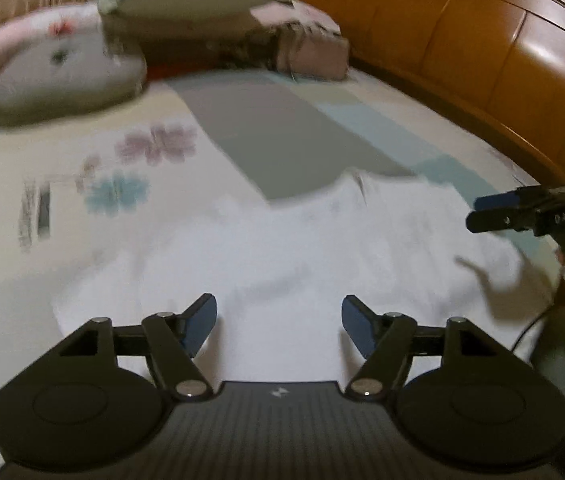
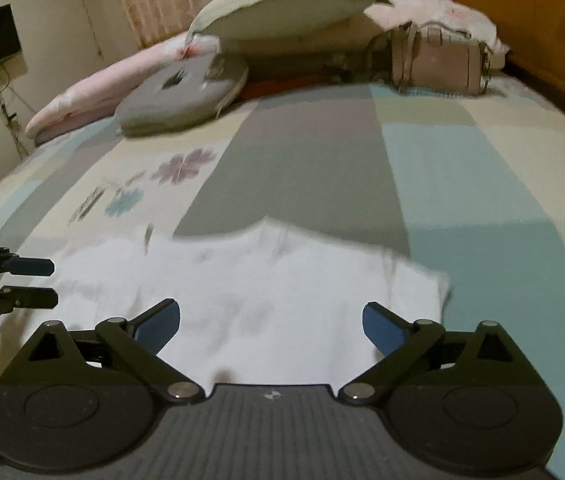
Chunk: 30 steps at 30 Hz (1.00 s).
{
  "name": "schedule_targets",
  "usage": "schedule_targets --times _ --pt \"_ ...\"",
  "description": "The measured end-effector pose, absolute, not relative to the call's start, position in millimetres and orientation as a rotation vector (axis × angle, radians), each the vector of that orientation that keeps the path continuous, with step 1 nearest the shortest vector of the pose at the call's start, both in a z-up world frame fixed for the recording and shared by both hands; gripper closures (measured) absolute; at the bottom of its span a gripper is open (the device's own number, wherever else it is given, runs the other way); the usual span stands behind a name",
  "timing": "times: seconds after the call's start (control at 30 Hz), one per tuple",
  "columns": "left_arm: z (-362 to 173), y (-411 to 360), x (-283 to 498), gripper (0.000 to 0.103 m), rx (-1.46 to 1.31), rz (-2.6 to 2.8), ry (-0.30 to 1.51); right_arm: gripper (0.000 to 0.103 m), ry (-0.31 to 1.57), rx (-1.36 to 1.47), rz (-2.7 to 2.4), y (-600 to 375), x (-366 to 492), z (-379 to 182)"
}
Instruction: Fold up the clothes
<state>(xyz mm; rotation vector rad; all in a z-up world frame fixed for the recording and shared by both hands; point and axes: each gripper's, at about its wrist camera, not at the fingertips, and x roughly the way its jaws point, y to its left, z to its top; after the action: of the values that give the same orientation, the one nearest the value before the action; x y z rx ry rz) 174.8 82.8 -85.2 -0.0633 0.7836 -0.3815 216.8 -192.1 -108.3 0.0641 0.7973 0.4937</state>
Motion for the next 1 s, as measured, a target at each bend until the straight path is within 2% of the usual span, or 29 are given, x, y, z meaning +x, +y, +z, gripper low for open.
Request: schedule_targets --times 0.13,0.23,0.4,0.5,0.53,0.57,0.6,0.63,0.67,0.7,0.77,0.83,0.93,1.0 --pt "-102.7 95.8 143.1 0.033 -0.103 -0.369 0.821 0.003 0.826 0.104 0.423 -204.7 202.7 -130.2" --pt "-86.9 100.0 138.8 0.033 -0.124 -0.345 0.815 0.003 0.831 0.171 0.450 -205.2 201.8 -125.5" --pt "-78.1 93.0 166.3 0.032 -0.231 -0.440 0.781 0.000 0.842 0.319 0.606 -191.7 209.5 -115.8" --pt "-93.5 88.2 193.6 0.029 -0.288 -0.438 0.867 0.000 0.889 0.373 0.654 -181.4 221.4 -126.1" --pt "-98.9 88.5 200.7 0.031 -0.272 -0.404 0.883 0.003 0.905 0.364 0.637 -180.8 226.5 -133.2" --pt "-101.6 92.4 203.6 0.041 -0.245 -0.366 0.876 0.006 0.898 0.362 0.620 -186.9 229.6 -137.3" --pt "-102.7 100.2 205.2 0.042 -0.269 -0.361 0.868 0.011 0.882 0.368 0.608 -195.5 231.7 -139.9" --pt "-102.3 110.2 207.0 0.040 -0.311 -0.355 0.869 0.012 0.877 0.402 0.602 -206.8 233.6 -140.7" --pt "-100.9 115.8 207.8 0.045 -0.309 -0.328 0.871 0.012 0.874 0.437 0.587 -218.1 235.4 -139.2" --pt "-99.0 120.2 208.0 0.045 -0.307 -0.306 0.873 0.012 0.863 0.449 0.563 -227.1 236.2 -135.9" --pt "-91.8 120.9 205.4 0.042 -0.301 -0.299 0.868 0.005 0.847 0.407 0.473 -236.3 235.3 -127.6" --pt "-84.8 115.0 202.4 0.034 -0.276 -0.307 0.857 0.005 0.839 0.414 0.481 -241.3 232.3 -122.2" --pt "-75.0 98.9 198.2 0.032 -0.238 -0.409 0.817 0.002 0.832 0.403 0.503 -235.1 232.5 -120.6" --pt "-73.6 87.8 202.7 0.027 -0.227 -0.471 0.799 0.002 0.837 0.374 0.496 -227.7 236.9 -123.0"
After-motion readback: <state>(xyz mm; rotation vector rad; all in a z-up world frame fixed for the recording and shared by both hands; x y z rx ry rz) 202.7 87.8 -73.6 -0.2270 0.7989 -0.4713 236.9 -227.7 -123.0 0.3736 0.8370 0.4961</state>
